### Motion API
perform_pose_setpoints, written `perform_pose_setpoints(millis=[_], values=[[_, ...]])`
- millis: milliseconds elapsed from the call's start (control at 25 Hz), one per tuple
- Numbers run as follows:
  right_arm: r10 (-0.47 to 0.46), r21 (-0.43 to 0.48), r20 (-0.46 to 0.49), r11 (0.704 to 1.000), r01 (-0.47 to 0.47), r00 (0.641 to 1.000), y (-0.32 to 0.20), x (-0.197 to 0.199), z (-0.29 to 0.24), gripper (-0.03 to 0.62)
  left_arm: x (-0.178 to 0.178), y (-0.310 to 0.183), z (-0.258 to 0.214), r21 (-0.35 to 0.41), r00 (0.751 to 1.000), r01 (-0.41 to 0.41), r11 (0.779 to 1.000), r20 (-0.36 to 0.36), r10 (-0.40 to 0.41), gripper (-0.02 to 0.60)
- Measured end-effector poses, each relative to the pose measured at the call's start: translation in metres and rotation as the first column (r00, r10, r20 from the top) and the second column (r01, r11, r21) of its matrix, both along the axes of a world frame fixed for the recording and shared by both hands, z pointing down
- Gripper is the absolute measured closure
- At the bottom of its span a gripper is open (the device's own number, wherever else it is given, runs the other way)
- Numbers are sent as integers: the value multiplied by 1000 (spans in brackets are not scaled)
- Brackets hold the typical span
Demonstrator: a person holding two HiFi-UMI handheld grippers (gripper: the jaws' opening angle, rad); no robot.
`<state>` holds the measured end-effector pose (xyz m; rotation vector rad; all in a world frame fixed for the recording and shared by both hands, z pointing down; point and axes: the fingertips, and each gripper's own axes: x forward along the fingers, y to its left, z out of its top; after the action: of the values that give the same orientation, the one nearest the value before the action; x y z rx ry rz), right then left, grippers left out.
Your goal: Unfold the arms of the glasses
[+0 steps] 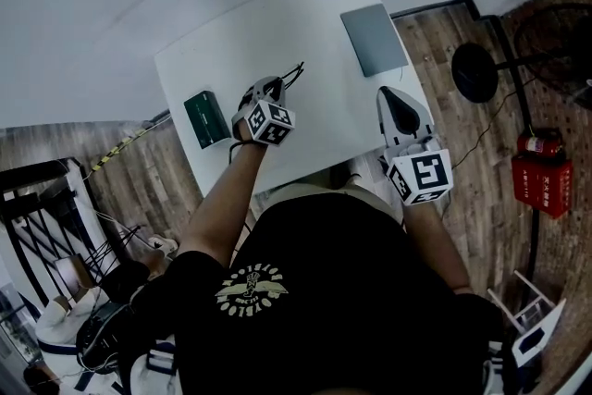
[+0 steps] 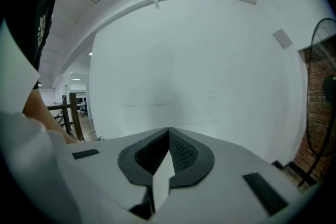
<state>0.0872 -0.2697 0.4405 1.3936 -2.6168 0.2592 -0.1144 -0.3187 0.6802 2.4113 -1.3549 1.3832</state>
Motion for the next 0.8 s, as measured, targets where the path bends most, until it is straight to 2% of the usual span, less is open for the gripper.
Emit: perform_pose_setpoints(millis=[240, 440, 520, 680, 800], values=[[-69, 28, 10, 997, 69, 998, 15, -11, -12, 594, -9, 21, -33, 33, 980, 126, 991, -157, -119, 560], [-126, 39, 10, 991, 125, 992, 34, -19, -20, 594, -11, 45, -66, 77, 953, 191, 979, -253, -166, 560], [-157, 49, 11, 986, 156, 988, 42, -24, -23, 594, -13, 55, -79, 93, 936, 223, 970, -300, -187, 560], [-202, 61, 5, 978, 202, 979, 58, -30, -27, 594, -17, 74, -117, 122, 884, 310, 943, -401, -239, 560], [-231, 72, 4, 971, 230, 973, 70, -31, -33, 594, -14, 89, -151, 189, 860, 348, 918, -455, -232, 560]])
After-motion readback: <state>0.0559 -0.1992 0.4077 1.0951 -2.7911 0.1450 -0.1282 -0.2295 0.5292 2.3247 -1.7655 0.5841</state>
